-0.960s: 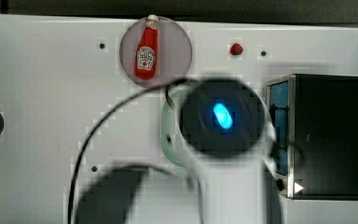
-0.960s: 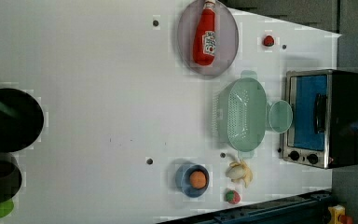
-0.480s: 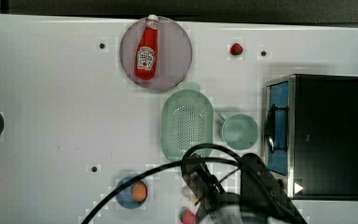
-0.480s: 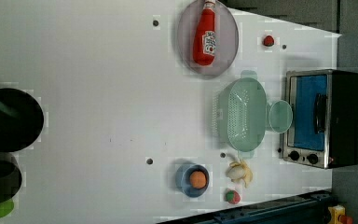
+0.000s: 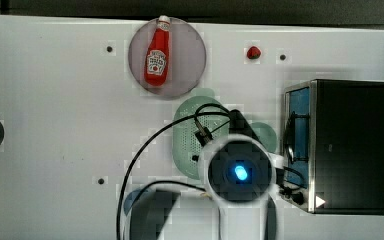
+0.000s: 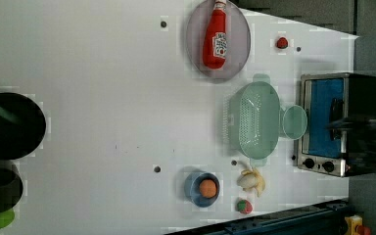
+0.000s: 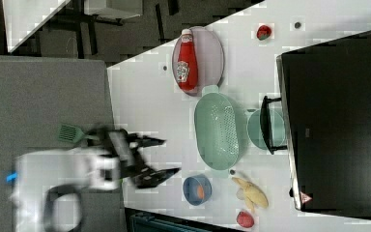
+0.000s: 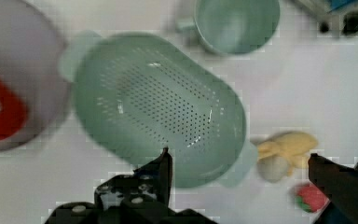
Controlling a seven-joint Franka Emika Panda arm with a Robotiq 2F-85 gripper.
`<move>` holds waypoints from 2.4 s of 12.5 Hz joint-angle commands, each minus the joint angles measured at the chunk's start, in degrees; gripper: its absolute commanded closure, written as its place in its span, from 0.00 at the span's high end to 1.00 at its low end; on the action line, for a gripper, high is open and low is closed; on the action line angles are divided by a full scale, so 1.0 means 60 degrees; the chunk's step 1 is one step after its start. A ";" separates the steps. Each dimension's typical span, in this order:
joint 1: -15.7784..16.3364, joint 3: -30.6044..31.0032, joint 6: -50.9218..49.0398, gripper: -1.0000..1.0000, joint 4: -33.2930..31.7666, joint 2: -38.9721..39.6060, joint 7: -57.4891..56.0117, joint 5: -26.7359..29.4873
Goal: Drag strainer right to left.
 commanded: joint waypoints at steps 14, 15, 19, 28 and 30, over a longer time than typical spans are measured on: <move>0.0314 0.0329 0.6664 1.00 -0.1265 0.5451 0.5698 0.0036; 0.0378 0.0408 0.6763 1.00 -0.1247 0.5695 0.5787 0.0036; 0.0703 0.0664 0.7266 1.00 -0.1231 0.6110 0.5861 0.0041; 0.2112 0.1083 0.7258 1.00 -0.1016 0.6245 0.8171 0.0415; 0.2515 0.1204 0.7243 1.00 -0.0838 0.6348 0.8908 0.0415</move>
